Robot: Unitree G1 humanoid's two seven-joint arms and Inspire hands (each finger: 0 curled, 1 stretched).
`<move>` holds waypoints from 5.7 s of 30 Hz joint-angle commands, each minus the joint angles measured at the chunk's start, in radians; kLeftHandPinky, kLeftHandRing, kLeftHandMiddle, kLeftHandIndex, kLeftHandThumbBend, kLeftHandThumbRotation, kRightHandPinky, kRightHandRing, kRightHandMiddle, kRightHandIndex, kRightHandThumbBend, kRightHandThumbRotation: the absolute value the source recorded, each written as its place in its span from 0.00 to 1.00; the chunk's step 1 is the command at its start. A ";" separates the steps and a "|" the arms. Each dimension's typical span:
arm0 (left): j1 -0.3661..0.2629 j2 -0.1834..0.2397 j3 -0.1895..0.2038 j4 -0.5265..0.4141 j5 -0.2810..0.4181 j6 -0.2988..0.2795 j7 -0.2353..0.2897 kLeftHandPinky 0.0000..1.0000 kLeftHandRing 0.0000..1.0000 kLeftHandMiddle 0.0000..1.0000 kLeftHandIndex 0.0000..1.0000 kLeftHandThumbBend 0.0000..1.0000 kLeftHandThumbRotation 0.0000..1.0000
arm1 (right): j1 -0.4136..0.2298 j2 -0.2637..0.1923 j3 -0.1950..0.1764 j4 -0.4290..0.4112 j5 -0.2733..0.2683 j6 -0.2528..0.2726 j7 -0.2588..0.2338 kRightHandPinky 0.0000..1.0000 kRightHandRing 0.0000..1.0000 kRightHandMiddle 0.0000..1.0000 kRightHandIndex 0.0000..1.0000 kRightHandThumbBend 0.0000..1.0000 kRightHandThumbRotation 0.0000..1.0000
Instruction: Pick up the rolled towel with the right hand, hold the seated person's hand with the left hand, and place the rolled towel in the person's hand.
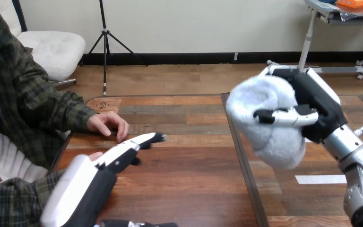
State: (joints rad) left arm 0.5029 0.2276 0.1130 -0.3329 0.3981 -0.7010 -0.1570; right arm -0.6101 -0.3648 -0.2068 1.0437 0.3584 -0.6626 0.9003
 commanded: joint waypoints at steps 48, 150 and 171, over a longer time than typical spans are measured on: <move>0.047 0.164 0.456 -0.291 0.246 0.195 0.017 0.70 0.80 0.83 0.86 1.00 0.41 | 0.062 0.067 -0.013 -0.256 0.033 0.095 -0.058 0.14 0.19 0.28 0.31 0.75 0.00; -0.470 0.489 -0.125 0.768 0.450 0.340 0.346 0.60 0.69 0.74 0.76 1.00 0.17 | 0.327 0.034 -0.092 -0.925 0.357 0.320 0.086 0.14 0.21 0.26 0.25 0.77 0.00; -0.557 0.481 -0.231 0.886 0.448 0.350 0.442 0.58 0.65 0.72 0.73 1.00 0.10 | 0.359 0.022 -0.118 -0.991 0.404 0.379 0.105 0.13 0.19 0.24 0.27 0.75 0.00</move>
State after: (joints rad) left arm -0.0077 0.7098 -0.0648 0.4898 0.8367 -0.3498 0.2673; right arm -0.2284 -0.3179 -0.2953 0.1180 0.7176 -0.3071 1.0045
